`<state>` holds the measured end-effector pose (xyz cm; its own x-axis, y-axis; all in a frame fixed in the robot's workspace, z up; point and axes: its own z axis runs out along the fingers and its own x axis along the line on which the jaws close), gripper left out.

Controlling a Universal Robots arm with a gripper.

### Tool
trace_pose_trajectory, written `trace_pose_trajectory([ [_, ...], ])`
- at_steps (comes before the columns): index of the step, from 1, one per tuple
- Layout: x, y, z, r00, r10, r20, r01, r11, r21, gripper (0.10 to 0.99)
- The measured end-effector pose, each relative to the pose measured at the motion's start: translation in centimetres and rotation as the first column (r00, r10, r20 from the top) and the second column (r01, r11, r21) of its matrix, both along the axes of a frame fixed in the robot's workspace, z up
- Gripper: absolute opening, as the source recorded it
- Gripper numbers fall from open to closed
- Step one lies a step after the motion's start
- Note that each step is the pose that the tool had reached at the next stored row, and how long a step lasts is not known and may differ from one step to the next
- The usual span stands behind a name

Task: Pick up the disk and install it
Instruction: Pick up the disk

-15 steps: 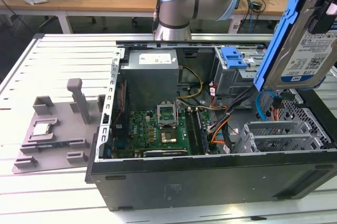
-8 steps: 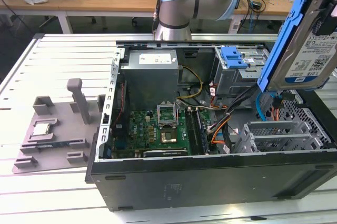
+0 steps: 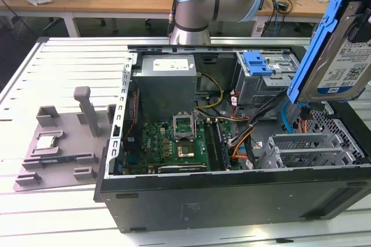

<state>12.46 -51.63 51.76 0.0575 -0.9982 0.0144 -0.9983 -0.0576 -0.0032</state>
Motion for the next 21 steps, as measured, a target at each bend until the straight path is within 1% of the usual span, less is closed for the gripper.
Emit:
trace_pose_trajectory([
  [7,0.43,0.0,-0.31,1.0,0.0,0.0,0.0,1.0,0.0,0.369],
  [21,1.02,0.0,-0.78,1.0,0.0,0.0,0.0,1.0,0.0,0.369],
])
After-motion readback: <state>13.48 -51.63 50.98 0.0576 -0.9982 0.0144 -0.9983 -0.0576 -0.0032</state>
